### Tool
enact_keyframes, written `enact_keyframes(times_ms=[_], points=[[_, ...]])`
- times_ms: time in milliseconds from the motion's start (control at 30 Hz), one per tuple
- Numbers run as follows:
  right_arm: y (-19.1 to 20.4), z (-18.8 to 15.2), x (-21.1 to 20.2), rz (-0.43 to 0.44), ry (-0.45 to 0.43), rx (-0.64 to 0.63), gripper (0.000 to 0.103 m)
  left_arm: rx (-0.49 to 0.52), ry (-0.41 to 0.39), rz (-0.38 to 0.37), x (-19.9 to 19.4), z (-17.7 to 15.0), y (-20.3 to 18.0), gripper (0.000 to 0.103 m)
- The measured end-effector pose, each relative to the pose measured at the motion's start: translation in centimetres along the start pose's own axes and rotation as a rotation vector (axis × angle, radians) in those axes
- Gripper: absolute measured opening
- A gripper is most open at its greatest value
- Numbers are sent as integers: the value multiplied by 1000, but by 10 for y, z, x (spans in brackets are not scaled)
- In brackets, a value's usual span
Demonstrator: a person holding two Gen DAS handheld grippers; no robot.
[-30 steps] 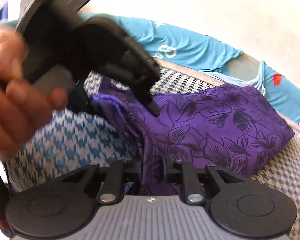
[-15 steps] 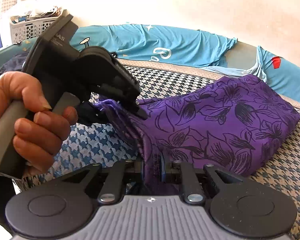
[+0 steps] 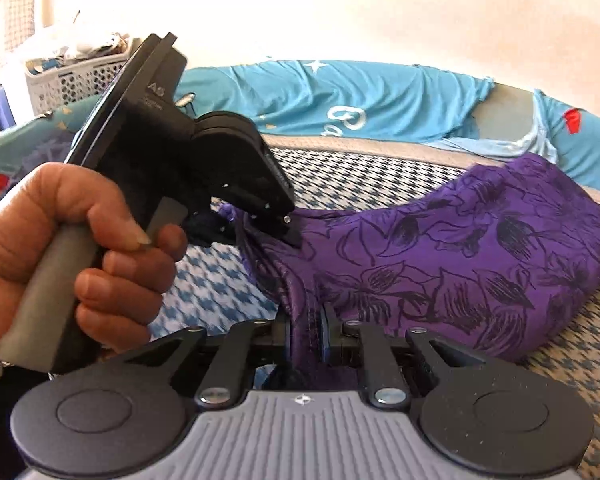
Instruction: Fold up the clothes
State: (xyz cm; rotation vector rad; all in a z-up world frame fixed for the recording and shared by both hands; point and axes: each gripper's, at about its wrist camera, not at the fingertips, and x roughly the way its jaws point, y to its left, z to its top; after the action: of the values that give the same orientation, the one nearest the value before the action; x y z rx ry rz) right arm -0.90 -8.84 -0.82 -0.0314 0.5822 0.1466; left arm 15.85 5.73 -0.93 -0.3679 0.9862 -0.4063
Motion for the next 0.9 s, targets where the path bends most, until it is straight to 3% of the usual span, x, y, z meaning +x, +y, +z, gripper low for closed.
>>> enact_keyframes(times_ms=[533, 633, 667, 767, 833, 900], points=[[70, 43, 56, 227, -12, 26, 11, 3, -52, 101, -34, 81, 76, 11], [75, 49, 70, 241, 2, 38, 11, -23, -23, 118, -27, 88, 89, 12], [76, 49, 74, 241, 7, 39, 13, -41, -7, 121, -23, 89, 94, 17], [72, 48, 77, 257, 19, 30, 17, -59, 21, 249, -13, 86, 100, 26], [65, 46, 73, 280, 22, 17, 18, -53, -4, 293, -16, 85, 99, 27], [52, 46, 64, 289, 12, 5, 18, -60, -48, 284, -27, 84, 96, 32]])
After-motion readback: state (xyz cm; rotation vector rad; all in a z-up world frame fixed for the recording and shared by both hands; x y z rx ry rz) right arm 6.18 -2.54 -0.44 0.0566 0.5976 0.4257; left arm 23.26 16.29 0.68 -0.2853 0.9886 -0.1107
